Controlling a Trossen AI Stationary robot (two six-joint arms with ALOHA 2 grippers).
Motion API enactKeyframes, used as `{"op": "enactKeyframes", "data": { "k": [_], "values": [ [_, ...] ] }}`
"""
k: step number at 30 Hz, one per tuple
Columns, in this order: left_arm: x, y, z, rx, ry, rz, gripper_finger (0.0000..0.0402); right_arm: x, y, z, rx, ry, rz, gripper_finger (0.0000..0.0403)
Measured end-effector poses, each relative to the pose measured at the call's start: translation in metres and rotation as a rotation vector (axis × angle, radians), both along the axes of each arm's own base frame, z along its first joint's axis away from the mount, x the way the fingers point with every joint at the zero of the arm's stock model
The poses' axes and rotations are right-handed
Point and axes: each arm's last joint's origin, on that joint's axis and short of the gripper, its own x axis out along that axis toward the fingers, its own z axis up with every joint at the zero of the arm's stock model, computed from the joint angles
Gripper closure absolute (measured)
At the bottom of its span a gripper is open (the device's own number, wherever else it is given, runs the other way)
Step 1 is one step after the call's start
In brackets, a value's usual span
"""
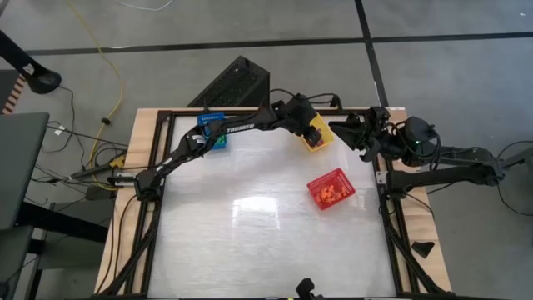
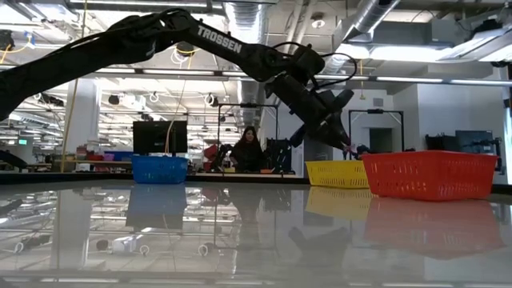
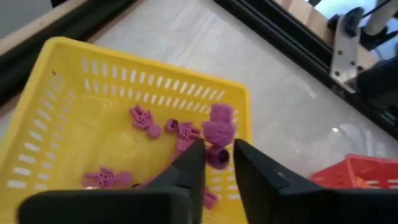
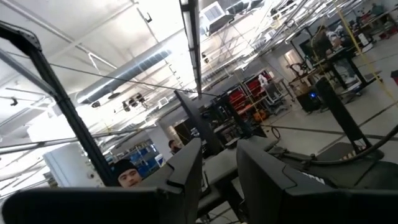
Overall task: Sort Halloween decoration
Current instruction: Put the purple skeleton toy into the yellow bin, then return to Home Position
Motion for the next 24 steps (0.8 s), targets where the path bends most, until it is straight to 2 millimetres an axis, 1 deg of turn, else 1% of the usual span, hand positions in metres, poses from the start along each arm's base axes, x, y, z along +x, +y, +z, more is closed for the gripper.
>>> {"op": "enactKeyframes", "data": {
  "k": [7,10,12,15,18,20,22,24],
  "values": [
    [-0.002,0.001,-0.002,-0.070,0.006,-0.042,0.0252,0.000,0.000,0.000,-0.012,0.002,-0.005,0.0271],
    [-0.002,-0.001,0.008,-0.088,-0.065,-0.176,0.0233,0.000,0.000,0.000,-0.033,0.005,-0.010,0.0271],
    [-0.006,-0.004,0.023,-0.100,-0.094,-0.248,0.0230,-0.002,0.000,0.001,-0.063,0.006,-0.023,0.0271],
    [-0.014,-0.012,0.061,-0.072,-0.169,-0.326,0.0230,-0.012,0.002,0.004,-0.112,-0.005,-0.044,0.0271],
    [-0.032,-0.025,0.116,0.019,-0.259,-0.366,0.0232,-0.033,0.005,0.004,-0.133,0.012,-0.089,0.0271],
    [-0.050,-0.038,0.158,0.082,-0.315,-0.381,0.0233,-0.053,0.008,0.005,-0.137,0.009,-0.134,0.0271],
    [-0.074,-0.053,0.200,0.144,-0.361,-0.396,0.0233,-0.072,0.010,0.004,-0.136,0.003,-0.168,0.0271],
    [-0.102,-0.072,0.234,0.210,-0.363,-0.408,0.0233,-0.089,0.012,0.003,-0.138,-0.006,-0.188,0.0271]
  ]
}}
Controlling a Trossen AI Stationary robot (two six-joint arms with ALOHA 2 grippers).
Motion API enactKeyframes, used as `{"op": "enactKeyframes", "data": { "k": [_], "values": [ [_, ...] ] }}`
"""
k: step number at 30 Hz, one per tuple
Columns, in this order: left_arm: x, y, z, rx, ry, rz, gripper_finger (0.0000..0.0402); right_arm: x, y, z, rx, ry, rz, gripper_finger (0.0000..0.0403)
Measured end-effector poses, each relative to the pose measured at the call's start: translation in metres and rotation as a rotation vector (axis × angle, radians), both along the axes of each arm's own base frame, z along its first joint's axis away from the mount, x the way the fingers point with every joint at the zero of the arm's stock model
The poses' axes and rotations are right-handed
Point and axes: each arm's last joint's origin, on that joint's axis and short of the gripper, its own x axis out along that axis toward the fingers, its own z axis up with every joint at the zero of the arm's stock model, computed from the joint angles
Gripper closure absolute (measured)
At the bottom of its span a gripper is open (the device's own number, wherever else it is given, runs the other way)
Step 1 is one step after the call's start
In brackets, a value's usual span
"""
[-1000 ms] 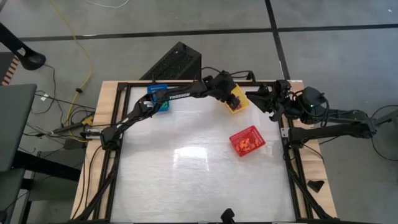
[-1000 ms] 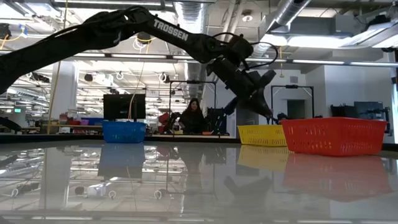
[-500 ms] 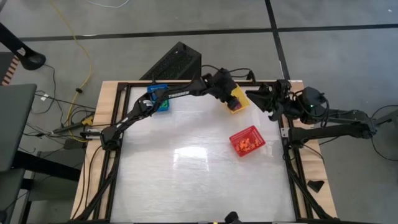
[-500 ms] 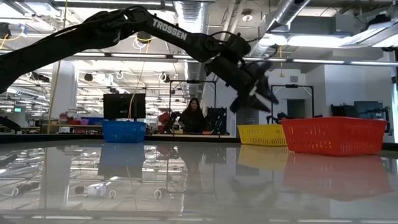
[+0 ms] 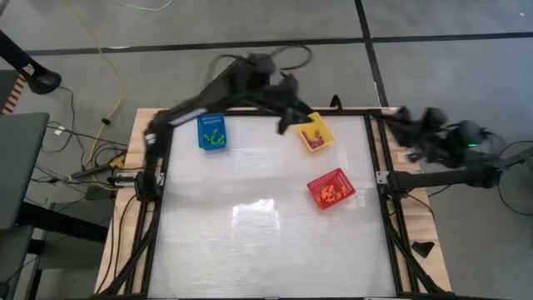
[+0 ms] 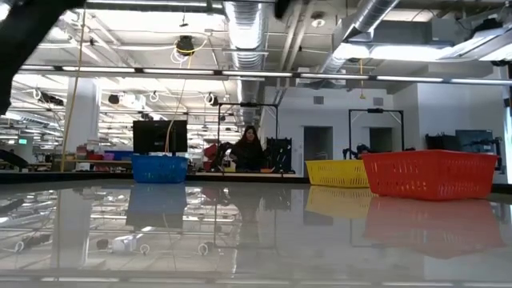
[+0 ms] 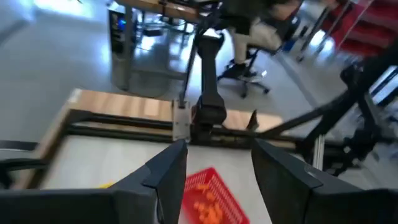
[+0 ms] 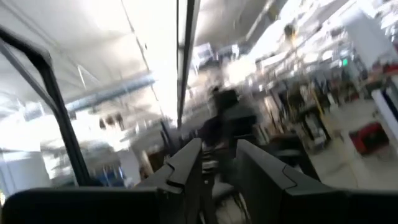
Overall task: Sort Halloween decoration
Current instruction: Return to Home Position
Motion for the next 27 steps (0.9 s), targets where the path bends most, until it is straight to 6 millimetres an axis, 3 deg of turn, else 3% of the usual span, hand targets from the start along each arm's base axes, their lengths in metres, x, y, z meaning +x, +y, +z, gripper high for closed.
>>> {"op": "enactKeyframes", "data": {
  "k": [2,6,9,13,18,23,27],
  "values": [
    [-0.028,-0.020,0.027,0.074,0.010,0.021,0.0233,-0.017,0.000,-0.001,0.005,-0.014,-0.026,0.0271],
    [-0.080,-0.057,0.065,0.138,-0.009,0.097,0.0233,-0.026,-0.001,-0.017,0.018,0.095,-0.071,0.0271],
    [-0.123,-0.076,0.079,0.125,-0.040,0.156,0.0233,-0.030,-0.002,-0.021,0.023,0.113,-0.085,0.0271],
    [-0.185,-0.097,0.075,0.084,-0.091,0.275,0.0233,-0.030,-0.002,-0.030,0.011,0.083,-0.097,0.0271],
    [-0.242,-0.127,0.032,0.003,-0.240,0.311,0.0233,-0.031,-0.002,-0.062,0.042,-0.002,-0.089,0.0271],
    [-0.270,-0.146,-0.040,-0.158,-0.240,0.332,0.0233,-0.013,-0.001,-0.094,0.089,-0.066,-0.078,0.0272],
    [-0.290,-0.153,-0.083,-0.250,-0.378,0.344,0.0233,0.000,0.000,-0.109,0.125,-0.127,-0.071,0.0271]
  ]
}}
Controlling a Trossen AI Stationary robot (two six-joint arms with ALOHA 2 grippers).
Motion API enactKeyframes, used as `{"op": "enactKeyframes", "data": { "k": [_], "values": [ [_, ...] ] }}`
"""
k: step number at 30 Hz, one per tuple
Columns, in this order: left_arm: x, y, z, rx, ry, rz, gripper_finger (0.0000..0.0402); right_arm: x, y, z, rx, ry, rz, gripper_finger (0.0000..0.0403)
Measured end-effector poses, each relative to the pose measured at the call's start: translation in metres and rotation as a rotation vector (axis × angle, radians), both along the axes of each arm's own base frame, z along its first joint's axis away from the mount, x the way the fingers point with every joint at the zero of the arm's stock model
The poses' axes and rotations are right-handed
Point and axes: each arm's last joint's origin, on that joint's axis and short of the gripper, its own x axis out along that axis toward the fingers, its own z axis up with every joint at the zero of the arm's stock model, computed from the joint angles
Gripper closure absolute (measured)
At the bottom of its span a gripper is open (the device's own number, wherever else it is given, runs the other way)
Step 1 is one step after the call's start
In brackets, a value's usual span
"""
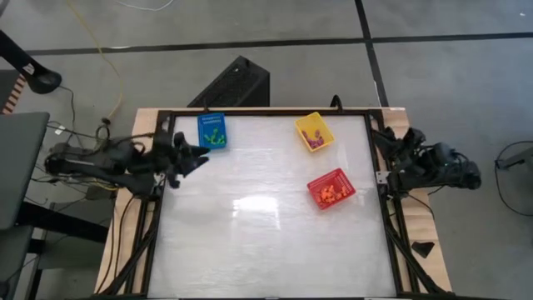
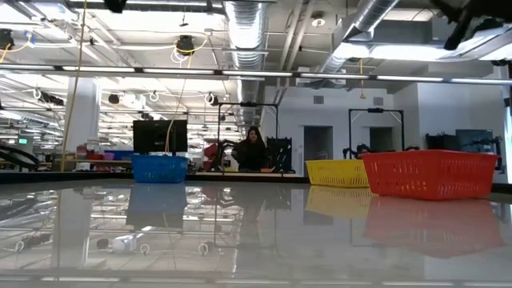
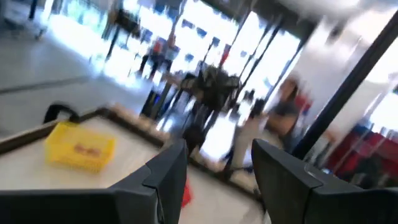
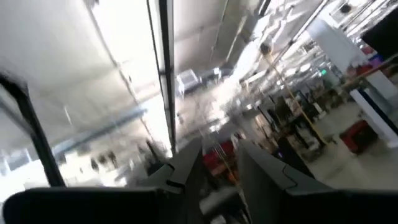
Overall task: Sort Halloween decoration
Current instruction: Return to Home Position
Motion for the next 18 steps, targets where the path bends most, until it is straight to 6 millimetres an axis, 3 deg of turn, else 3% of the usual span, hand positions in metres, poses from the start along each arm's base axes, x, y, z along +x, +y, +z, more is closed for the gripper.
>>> {"op": "enactKeyframes", "data": {
  "k": [8,12,18],
  "values": [
    [-0.043,0.000,-0.071,-0.097,-0.174,0.041,0.0233,0.007,0.001,-0.023,0.019,-0.033,0.017,0.0271],
    [-0.054,0.002,-0.087,-0.125,-0.209,0.025,0.0233,0.015,0.001,-0.035,0.069,0.059,0.049,0.0272],
    [-0.068,0.006,-0.100,-0.105,-0.261,0.064,0.0233,0.014,0.000,-0.035,0.102,0.046,0.022,0.0272]
  ]
}}
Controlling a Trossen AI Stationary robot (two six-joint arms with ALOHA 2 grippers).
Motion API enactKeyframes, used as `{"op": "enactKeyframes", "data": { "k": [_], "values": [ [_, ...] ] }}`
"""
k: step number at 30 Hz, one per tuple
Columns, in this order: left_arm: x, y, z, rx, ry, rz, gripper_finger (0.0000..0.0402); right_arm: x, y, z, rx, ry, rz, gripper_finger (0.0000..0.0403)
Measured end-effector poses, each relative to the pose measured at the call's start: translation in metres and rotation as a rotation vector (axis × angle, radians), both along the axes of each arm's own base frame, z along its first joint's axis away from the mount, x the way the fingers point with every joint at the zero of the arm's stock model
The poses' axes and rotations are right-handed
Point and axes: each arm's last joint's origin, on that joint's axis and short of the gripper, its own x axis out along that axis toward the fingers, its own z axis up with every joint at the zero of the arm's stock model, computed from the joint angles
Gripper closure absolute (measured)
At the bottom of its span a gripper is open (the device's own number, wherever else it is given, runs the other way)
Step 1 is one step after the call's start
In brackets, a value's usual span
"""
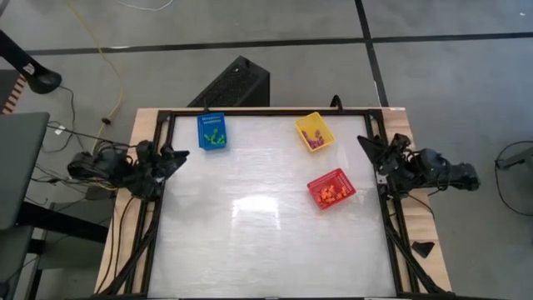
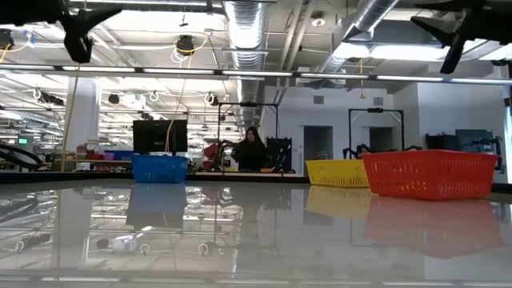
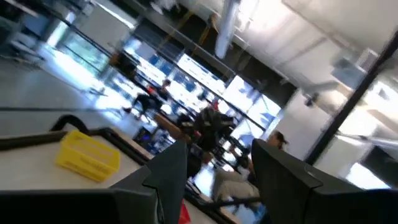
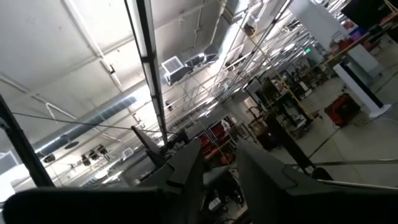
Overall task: Sort Halloween decoration
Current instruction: Return to Home Position
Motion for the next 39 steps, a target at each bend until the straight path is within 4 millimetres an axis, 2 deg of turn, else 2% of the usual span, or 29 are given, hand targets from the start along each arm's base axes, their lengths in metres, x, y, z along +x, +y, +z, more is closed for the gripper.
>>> {"op": "enactKeyframes", "data": {
  "k": [5,7,12,15,20,25,34,39],
  "values": [
    [0.005,-0.001,-0.009,0.009,0.048,0.030,0.0233,0.000,0.000,-0.001,0.022,-0.007,0.006,0.0272],
    [0.008,-0.001,-0.018,-0.016,0.090,0.039,0.0233,0.002,0.000,-0.004,0.030,-0.002,0.010,0.0272],
    [0.015,-0.002,-0.039,-0.046,0.134,0.083,0.0233,0.012,0.001,-0.030,0.083,0.062,0.037,0.0272],
    [0.021,-0.002,-0.058,-0.082,0.186,0.089,0.0233,0.016,0.001,-0.044,0.129,0.085,0.057,0.0272],
    [0.026,-0.004,-0.079,-0.185,0.224,0.046,0.0233,0.019,0.002,-0.053,0.169,0.102,0.073,0.0272],
    [0.026,-0.004,-0.083,-0.214,0.247,0.064,0.0233,0.020,0.001,-0.055,0.164,0.127,0.067,0.0272],
    [0.027,-0.004,-0.084,-0.137,0.284,0.082,0.0233,0.024,0.002,-0.073,0.146,0.327,0.066,0.0272],
    [0.027,-0.005,-0.084,0.056,0.358,0.085,0.0233,0.024,0.003,-0.074,-0.014,0.425,0.040,0.0272]
  ]
}}
